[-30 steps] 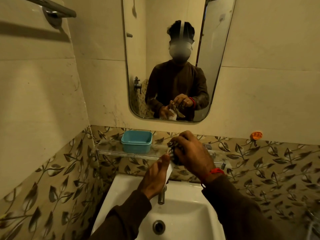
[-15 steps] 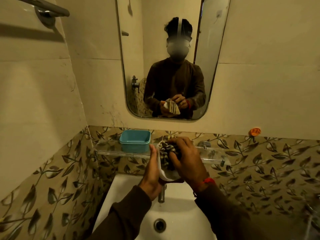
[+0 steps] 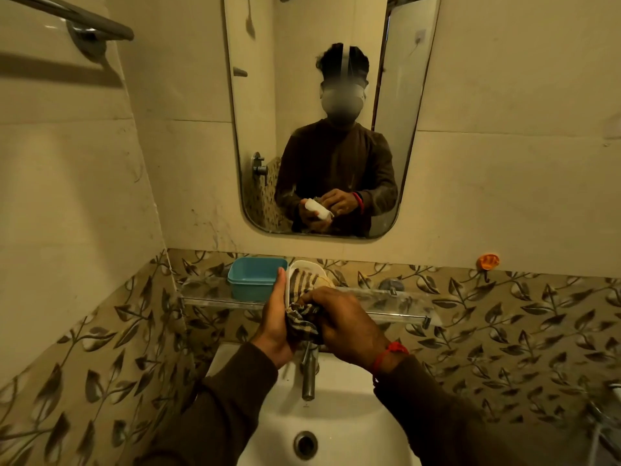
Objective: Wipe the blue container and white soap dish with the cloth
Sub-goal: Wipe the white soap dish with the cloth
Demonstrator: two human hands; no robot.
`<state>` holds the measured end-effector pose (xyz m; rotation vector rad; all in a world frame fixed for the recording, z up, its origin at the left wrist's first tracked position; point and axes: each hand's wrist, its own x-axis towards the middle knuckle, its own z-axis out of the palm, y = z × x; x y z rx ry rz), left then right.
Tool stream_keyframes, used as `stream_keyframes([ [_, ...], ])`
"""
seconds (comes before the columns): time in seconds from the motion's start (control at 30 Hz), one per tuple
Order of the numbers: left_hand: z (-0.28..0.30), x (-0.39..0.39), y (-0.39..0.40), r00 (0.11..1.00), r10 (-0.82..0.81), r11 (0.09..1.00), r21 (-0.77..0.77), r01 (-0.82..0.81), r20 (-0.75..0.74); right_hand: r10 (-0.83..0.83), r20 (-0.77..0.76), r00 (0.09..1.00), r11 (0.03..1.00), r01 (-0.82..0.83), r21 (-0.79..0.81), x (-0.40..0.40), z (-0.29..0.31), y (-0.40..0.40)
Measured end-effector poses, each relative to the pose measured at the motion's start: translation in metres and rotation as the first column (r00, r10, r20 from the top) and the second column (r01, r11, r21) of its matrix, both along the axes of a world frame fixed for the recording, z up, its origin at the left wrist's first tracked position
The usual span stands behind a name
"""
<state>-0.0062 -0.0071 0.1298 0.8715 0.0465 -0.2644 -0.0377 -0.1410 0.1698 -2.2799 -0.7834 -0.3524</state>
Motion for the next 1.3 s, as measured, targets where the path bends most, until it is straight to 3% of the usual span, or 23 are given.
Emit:
stream_keyframes([
  [0.2,0.010,0.000,0.012,0.984,-0.176,0.983,-0.058,0.174,-0.037,0.080,0.042,0.996,0.996,-0.078,-0.035,0.003,0.016,-0.006],
  [0.3,0.008,-0.006,0.006,0.977,-0.208,0.977,-0.050,0.205,-0.055,0.004,0.110,0.994,0.993,0.009,-0.114,0.008,0.025,-0.010],
  [0.43,0.005,-0.004,-0.001,0.990,-0.136,0.991,-0.019,0.135,-0.035,-0.141,0.228,0.963,0.955,0.193,-0.225,0.009,0.027,-0.008],
  [0.6,0.005,0.003,-0.005,0.999,0.012,1.000,0.016,-0.013,0.047,-0.284,0.211,0.935,0.911,0.332,-0.245,0.003,0.030,0.005],
  [0.77,0.005,0.008,-0.004,0.989,0.114,0.993,0.026,-0.117,0.095,-0.283,0.208,0.936,0.895,0.336,-0.293,-0.007,0.028,0.016],
  [0.87,0.009,0.008,0.000,0.984,0.135,0.990,0.013,-0.137,0.120,-0.276,0.062,0.959,0.916,0.282,-0.285,-0.013,0.022,0.020],
  [1.03,0.008,0.000,0.000,0.978,0.136,0.991,-0.019,-0.134,0.156,-0.211,-0.189,0.959,0.971,0.184,-0.152,-0.018,0.031,0.016],
  [1.13,0.011,-0.006,-0.001,0.989,0.077,0.997,-0.025,-0.075,0.129,-0.057,-0.471,0.880,0.955,0.186,0.232,-0.020,0.036,0.009],
  [1.2,0.014,-0.008,-0.004,0.992,0.067,0.998,-0.009,-0.066,0.111,0.117,-0.592,0.797,0.786,0.290,0.546,-0.020,0.037,0.007],
  [1.3,0.015,-0.014,-0.012,0.989,0.091,0.995,0.030,-0.095,0.120,0.408,-0.539,0.737,0.418,0.375,0.828,-0.015,0.038,0.006],
])
